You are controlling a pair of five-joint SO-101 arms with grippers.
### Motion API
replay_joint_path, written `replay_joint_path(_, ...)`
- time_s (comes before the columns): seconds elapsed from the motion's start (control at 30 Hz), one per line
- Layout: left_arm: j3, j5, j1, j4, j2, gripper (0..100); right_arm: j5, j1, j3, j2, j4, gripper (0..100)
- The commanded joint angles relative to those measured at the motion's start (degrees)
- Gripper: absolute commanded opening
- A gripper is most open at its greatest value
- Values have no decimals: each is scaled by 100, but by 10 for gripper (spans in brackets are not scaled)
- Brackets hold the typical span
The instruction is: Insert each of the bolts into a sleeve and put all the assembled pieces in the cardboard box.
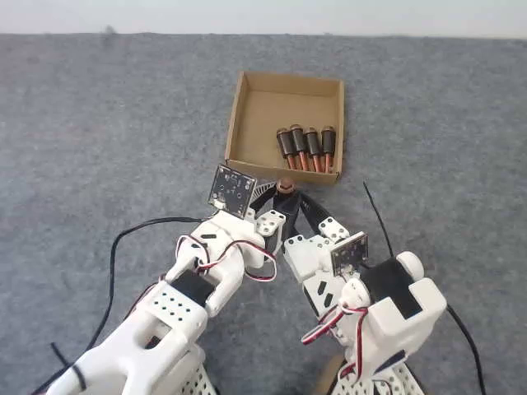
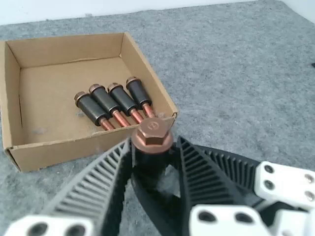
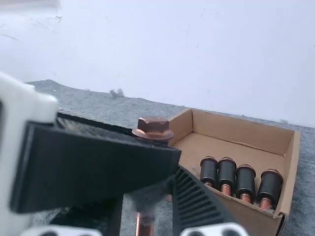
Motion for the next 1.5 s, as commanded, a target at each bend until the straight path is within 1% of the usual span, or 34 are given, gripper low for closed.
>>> replay_joint_path(0.0,-330,-62,-18,0,-79,138,-18,84,141,-286,-22,6)
replay_joint_path(0.13,-330,-220,-26,18,-79,152,-18,84,141,-286,-22,6)
replay_joint_path(0.23,-286,-264,-35,44,-79,222,-18,92,141,-286,-22,6)
replay_joint_path(0.33,-330,-237,-123,273,-79,258,-18,92,141,-286,-22,6)
replay_joint_path(0.4,-330,-44,-176,281,-202,260,-18,92,141,-286,-22,6)
replay_joint_path(0.47,-286,70,-176,325,-589,260,-18,92,132,-286,-22,6)
replay_joint_path(0.53,-215,149,-167,607,-1143,261,-18,92,132,-286,-22,6)
replay_joint_path(0.73,-198,185,-167,2382,-3349,261,-18,92,132,-277,-13,6)
replay_joint_path(0.87,-180,185,-167,3253,-4624,258,-18,92,132,-268,-13,6)
replay_joint_path(0.97,-13,185,-264,3402,-5204,258,-18,92,132,-268,-13,6)
replay_joint_path(1.13,84,193,-1090,3411,-5644,257,-18,198,132,-286,-13,6)
replay_joint_path(1.23,84,193,-1644,3411,-5688,220,-18,207,132,-295,-4,6)
replay_joint_path(1.37,84,193,-2075,3437,-5688,91,-18,207,132,-286,-4,6)
replay_joint_path(1.43,40,193,-2215,3604,-5697,16,-18,207,132,-295,-4,6)
replay_joint_path(1.47,-4,193,-2268,3727,-5697,5,-18,207,132,-295,-4,6)
